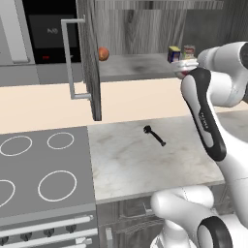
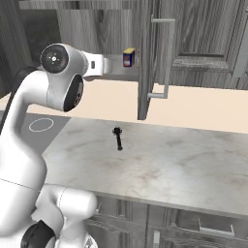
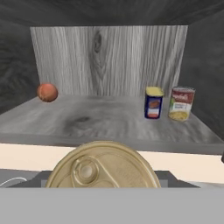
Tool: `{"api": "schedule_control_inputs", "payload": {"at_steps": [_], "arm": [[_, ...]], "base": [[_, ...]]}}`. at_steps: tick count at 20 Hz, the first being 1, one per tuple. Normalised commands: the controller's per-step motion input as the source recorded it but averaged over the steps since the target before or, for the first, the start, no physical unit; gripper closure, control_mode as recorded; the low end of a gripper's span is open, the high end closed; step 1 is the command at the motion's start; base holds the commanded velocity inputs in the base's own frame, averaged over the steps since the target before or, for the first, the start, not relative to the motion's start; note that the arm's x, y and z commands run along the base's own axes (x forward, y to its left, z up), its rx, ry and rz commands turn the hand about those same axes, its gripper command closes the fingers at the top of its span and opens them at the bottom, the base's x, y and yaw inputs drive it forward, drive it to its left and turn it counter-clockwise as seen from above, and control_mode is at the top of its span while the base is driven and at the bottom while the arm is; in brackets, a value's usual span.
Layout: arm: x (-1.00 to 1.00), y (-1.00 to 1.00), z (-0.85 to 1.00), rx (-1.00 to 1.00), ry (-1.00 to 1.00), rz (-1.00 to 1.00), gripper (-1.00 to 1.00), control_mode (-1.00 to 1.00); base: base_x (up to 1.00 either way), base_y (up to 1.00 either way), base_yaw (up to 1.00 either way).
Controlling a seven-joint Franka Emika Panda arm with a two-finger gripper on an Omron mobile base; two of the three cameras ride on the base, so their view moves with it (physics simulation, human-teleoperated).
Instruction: Pick the cans from the counter and place them in their designated side in the cabinet.
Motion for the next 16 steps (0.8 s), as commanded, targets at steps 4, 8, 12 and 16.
{"api": "schedule_control_inputs", "payload": {"at_steps": [4, 8, 12, 16], "arm": [[0.24, 0.00, 0.03, 0.00, 0.02, 0.00, 1.00, -1.00], [0.25, 0.00, 0.02, 0.00, 0.03, 0.00, 1.00, -1.00], [0.22, 0.00, 0.01, 0.00, 0.04, 0.00, 1.00, -1.00], [0.22, 0.00, 0.01, 0.00, 0.03, 0.00, 1.00, -1.00]], "base": [[0.00, 0.00, 0.00], [0.00, 0.00, 0.00], [0.00, 0.00, 0.00], [0.00, 0.00, 0.00]]}}
